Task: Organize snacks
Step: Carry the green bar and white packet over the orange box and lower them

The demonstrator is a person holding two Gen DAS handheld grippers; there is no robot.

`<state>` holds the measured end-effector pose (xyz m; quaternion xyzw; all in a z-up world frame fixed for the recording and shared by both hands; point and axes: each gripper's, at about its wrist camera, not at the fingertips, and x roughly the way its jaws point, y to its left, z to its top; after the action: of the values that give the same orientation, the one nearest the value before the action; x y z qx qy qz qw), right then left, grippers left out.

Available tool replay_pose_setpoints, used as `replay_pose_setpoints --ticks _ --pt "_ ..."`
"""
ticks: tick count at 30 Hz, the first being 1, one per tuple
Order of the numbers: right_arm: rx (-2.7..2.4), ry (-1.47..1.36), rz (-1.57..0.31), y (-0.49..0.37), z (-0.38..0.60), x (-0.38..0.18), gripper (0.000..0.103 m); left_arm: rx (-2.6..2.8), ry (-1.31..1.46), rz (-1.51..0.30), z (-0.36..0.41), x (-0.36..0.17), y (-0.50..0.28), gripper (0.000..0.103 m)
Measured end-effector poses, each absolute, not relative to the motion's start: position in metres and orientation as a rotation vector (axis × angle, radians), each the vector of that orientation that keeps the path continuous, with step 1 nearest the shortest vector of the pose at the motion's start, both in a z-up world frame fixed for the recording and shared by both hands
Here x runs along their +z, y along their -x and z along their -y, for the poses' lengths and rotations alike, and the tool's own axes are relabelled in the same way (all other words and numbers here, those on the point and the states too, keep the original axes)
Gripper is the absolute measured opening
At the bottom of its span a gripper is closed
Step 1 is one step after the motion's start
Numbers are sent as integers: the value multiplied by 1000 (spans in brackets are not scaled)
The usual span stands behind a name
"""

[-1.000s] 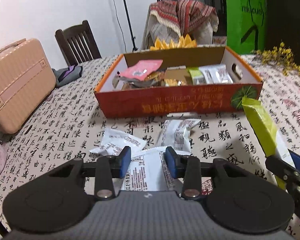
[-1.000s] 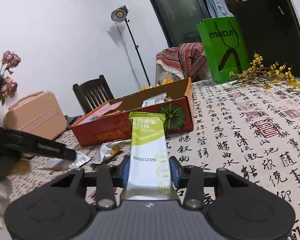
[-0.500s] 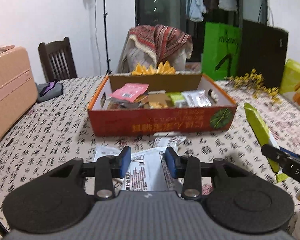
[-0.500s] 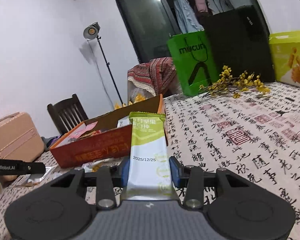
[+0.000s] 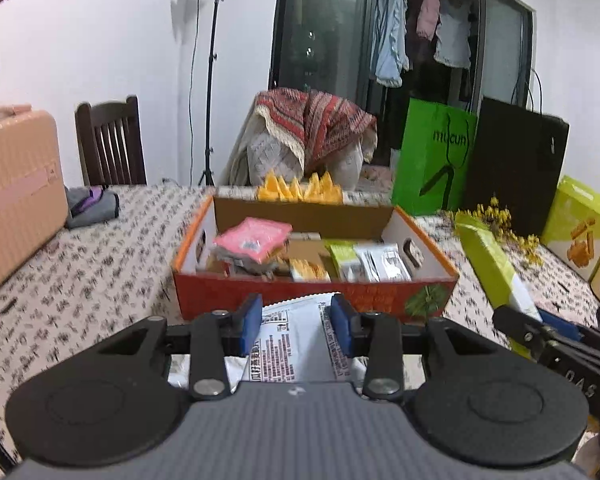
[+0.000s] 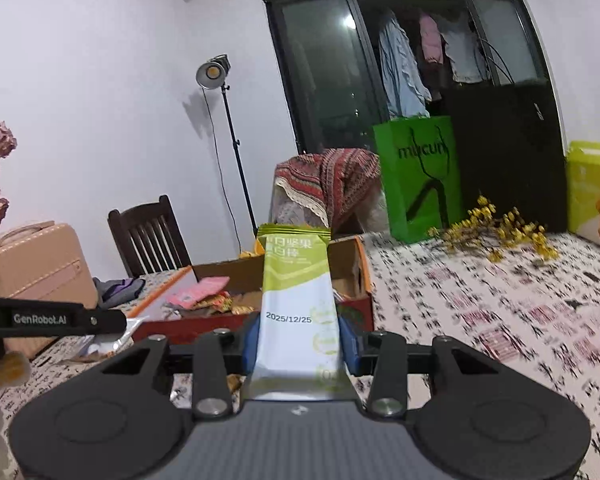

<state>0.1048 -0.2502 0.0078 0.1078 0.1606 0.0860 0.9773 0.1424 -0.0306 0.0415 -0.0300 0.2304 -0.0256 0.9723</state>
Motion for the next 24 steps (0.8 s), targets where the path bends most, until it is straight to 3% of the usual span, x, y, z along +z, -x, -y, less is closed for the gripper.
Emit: replay_pose_setpoints --ticks 14,24 --pt "180 -141 -342 -178 211 24 40 -33 84 -428 22 67 -213 39" --pt "206 -262 -396 -223 219 26 40 -20 121 -451 8 65 -244 39"
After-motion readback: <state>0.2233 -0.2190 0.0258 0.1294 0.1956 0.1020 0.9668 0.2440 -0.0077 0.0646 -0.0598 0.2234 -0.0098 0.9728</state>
